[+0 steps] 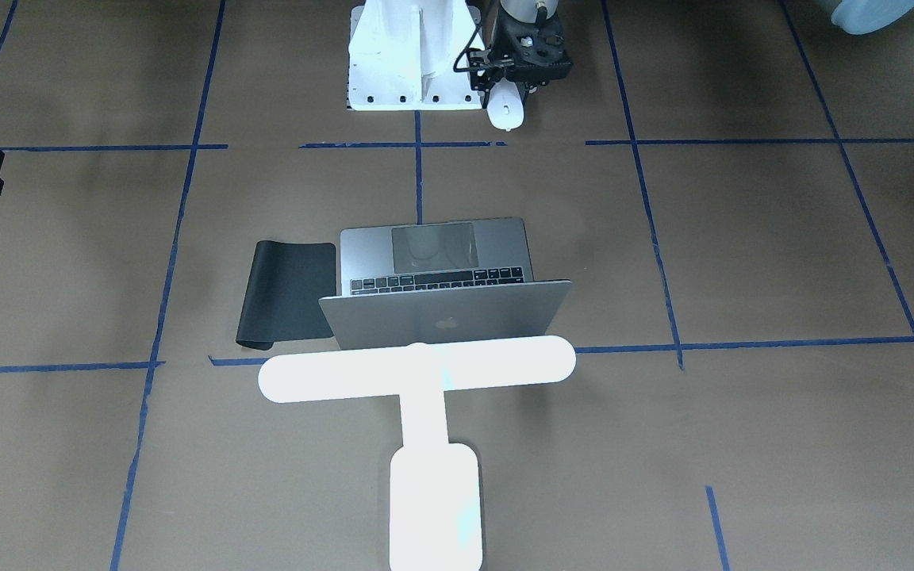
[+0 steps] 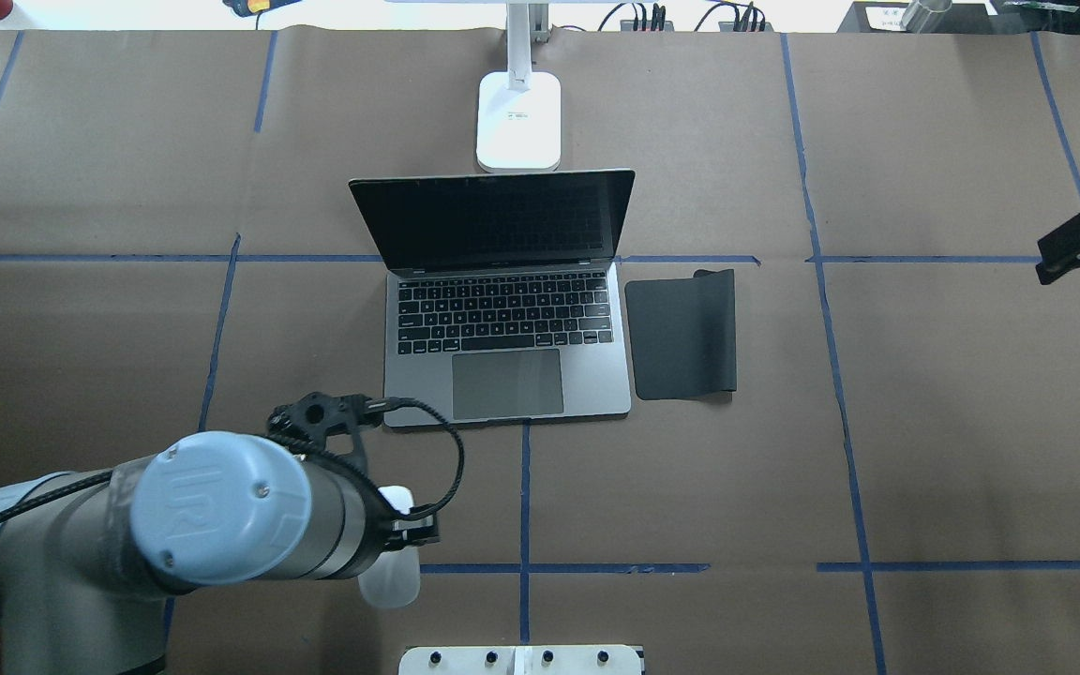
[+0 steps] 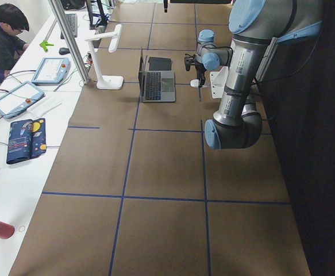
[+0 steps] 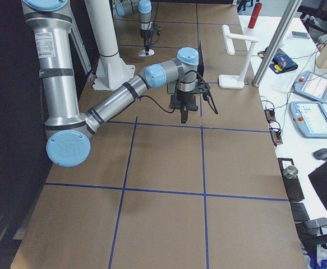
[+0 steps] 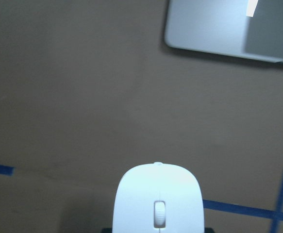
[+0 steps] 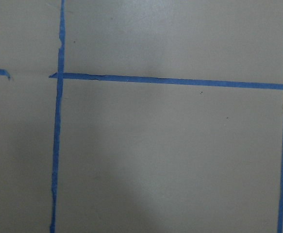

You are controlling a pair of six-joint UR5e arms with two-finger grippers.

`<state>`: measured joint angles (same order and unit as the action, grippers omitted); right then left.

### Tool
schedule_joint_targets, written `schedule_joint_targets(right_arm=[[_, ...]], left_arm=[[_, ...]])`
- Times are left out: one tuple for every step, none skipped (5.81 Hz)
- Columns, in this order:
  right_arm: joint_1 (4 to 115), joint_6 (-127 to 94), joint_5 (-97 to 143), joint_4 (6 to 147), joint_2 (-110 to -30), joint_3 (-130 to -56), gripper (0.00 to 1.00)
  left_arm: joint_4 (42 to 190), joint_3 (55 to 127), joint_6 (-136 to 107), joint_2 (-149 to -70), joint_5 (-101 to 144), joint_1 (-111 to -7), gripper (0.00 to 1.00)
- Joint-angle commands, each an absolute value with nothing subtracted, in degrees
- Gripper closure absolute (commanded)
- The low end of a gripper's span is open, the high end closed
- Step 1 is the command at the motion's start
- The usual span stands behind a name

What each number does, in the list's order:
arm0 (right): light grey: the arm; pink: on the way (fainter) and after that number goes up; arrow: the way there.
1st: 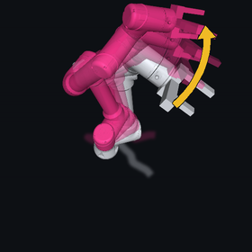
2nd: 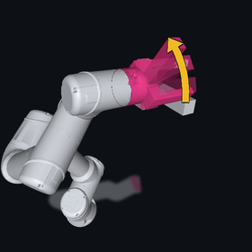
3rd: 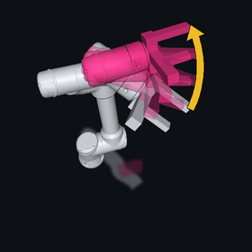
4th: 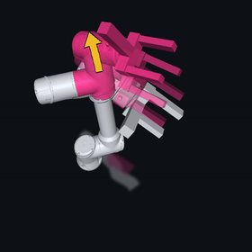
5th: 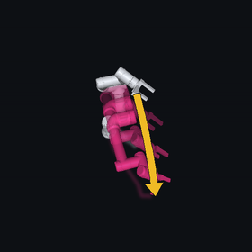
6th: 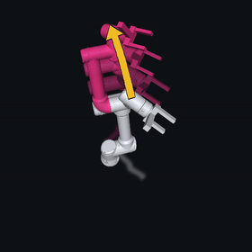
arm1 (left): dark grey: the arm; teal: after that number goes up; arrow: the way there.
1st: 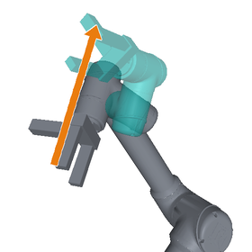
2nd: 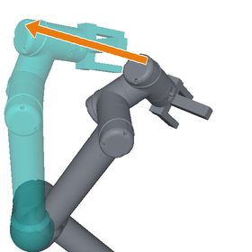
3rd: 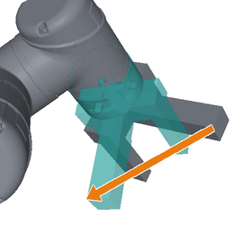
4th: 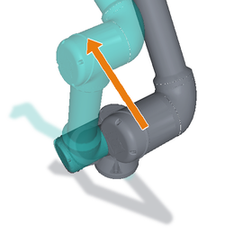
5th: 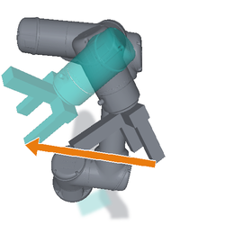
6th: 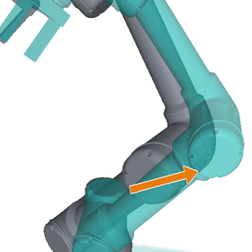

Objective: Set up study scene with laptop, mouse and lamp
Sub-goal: 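Carry the white mouse with the left gripper over the mouse pad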

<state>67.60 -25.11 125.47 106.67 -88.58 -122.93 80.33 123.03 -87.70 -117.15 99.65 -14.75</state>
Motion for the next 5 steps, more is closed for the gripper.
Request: schedule_joint_targets(right_arm=[[73.4,-14.0,128.8,106.6,-93.5,-122.9,0.00],[76.2,-8.1,129.5,106.6,-94.6,-122.1,0.00],[77.9,-5.4,130.3,106.6,-96.2,-121.3,0.00],[79.6,-2.9,131.0,106.6,-96.8,-120.8,0.00],[79.9,-2.4,131.0,106.6,-96.8,-120.4,0.00]], left_arm=[[80.7,113.8,-86.3,-127.2,99.7,-16.4,0.98],[81.2,109.4,-83.6,-131.4,99.7,-18.3,1.00],[83.8,101.9,-81.2,-136.2,99.7,-20.5,1.00],[87.9,95.1,-80.8,-140.2,99.8,-21.8,1.00],[93.4,86.2,-80.3,-145.8,99.8,-23.7,1.00]])
